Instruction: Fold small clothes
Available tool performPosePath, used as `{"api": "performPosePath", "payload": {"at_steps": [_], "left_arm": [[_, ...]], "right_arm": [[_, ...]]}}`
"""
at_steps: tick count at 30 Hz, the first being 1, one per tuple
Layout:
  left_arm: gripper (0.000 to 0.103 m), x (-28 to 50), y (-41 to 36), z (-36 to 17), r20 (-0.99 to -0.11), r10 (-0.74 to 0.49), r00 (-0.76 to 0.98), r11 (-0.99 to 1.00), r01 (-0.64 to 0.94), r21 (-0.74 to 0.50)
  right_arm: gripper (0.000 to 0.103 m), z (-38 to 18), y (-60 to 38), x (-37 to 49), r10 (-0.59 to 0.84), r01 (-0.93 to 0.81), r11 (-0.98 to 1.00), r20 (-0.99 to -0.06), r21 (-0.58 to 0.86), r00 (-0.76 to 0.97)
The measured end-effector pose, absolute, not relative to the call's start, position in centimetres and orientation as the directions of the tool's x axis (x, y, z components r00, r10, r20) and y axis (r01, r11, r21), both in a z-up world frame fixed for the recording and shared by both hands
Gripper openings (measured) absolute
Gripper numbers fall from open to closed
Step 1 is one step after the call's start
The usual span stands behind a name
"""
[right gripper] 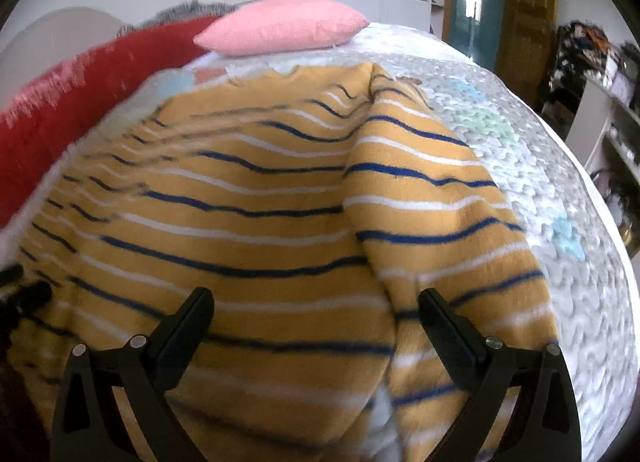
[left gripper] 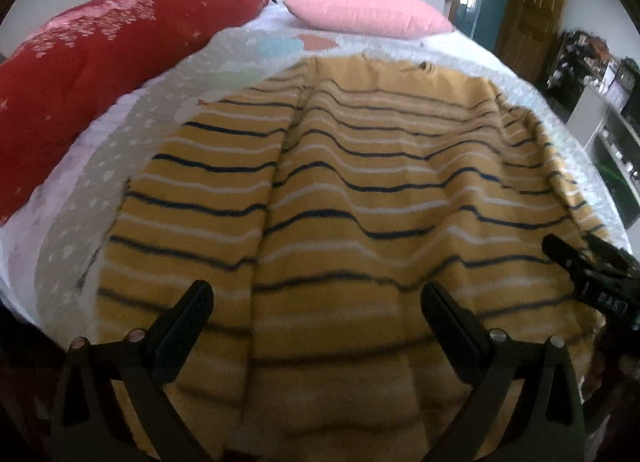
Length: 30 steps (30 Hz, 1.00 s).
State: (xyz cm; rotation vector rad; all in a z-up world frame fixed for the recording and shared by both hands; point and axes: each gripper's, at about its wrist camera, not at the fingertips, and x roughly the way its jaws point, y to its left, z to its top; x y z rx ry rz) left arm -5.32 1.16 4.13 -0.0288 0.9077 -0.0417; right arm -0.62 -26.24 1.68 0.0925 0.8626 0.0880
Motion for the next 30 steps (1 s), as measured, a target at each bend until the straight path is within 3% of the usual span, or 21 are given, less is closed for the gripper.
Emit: {"api": "performPosePath", "payload": {"at_steps": [8,9,15,24,30], "left_arm": [[0.103,-9.9,1.9,7.9,-0.733,-0.044,0.678,0.999,0.031,-0.032],[0.103,-10.4,1.9,8.3,-0.73,-0.042,0.682,0.999,0.028,-0.031],[0.103,-11.9,3.5,9.2,-0.728,-0.062,0.683,0.997,0.014,-0.072],[0.103,-11.7,6.2,8.2,-0.736,-0.055,0.674,0.995,-0.021,-0.093],[0.103,-6.9,11.6,6.2,-0.745,0.033,0.666,0.991,-0.121,-0.064]], "right_arm": [[0.103,7.4,-25.8,-6.8,0.055,0.072,0.982,-0.632,0.172,0.773],[0.103,8.0,-26.2,-7.0,0.09,0.078,0.969,-0.632,0.233,0.77],[0.101,6.6,-25.5,-7.8,0.194,0.024,0.955,-0.686,0.295,0.701],[0.101,6.6,-23.5,-9.0,0.155,0.001,0.976,-0.704,0.216,0.693],[0.101,7.1,-24.0,-9.0,0.124,0.008,0.982,-0.685,0.186,0.718]]}}
